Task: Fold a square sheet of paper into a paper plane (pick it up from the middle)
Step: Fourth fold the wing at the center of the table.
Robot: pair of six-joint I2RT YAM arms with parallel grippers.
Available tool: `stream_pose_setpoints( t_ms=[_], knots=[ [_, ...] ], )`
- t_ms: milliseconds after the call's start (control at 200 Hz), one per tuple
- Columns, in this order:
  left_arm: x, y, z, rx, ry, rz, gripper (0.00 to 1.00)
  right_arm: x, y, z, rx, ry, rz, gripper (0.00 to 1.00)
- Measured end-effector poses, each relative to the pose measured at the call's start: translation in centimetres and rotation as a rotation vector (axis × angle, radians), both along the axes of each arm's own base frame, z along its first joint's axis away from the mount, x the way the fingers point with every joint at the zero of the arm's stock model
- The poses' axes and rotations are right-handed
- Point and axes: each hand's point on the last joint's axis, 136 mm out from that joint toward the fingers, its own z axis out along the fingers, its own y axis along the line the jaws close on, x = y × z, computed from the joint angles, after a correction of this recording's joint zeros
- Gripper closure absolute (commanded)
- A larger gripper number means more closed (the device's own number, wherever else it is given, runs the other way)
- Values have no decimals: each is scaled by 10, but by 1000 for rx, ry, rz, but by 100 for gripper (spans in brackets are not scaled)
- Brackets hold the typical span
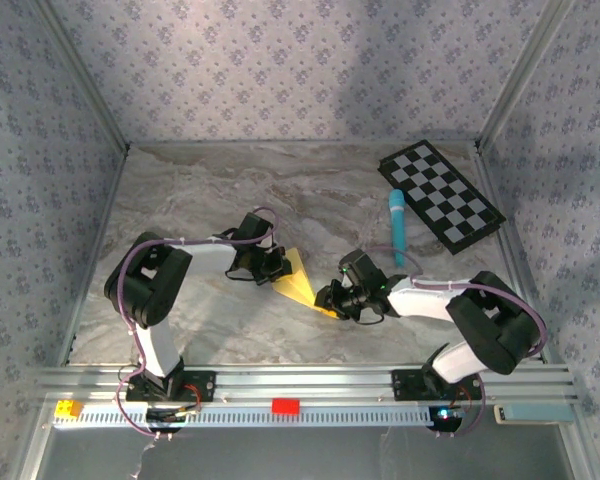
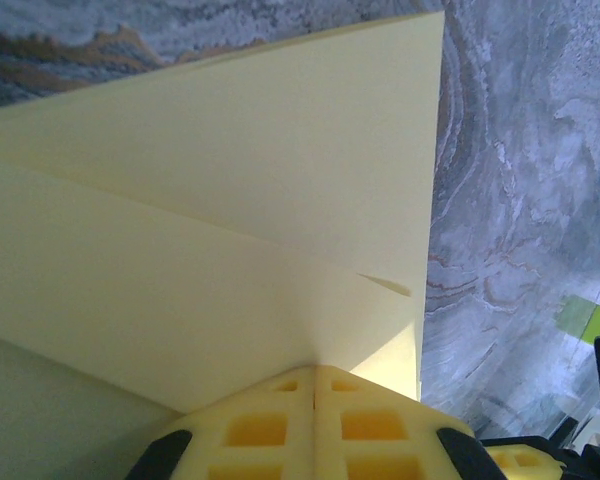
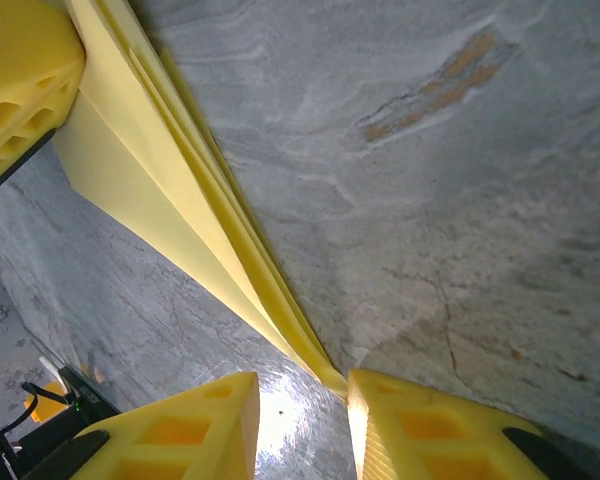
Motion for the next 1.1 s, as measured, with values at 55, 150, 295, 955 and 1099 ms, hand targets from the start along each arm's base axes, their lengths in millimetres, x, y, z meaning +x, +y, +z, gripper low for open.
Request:
stream_pose_setpoints(
  t_ms=[55, 150, 295, 955, 1099],
  knots=[
    [0, 0, 0, -1, 3, 0, 98, 0, 0, 0, -1, 1, -1, 69],
    [0, 1, 0, -2, 3, 2, 98, 0, -1, 0, -8, 2, -3, 69],
    [0, 1, 0, -4, 9, 9, 98, -2, -2, 1, -20, 1, -4, 69],
    [3, 4, 0, -10, 29, 37, 98, 0, 5, 0, 3, 12, 7, 72],
    [2, 4, 0, -10, 29, 37, 98, 7, 11, 6, 29, -16, 8, 72]
  ],
)
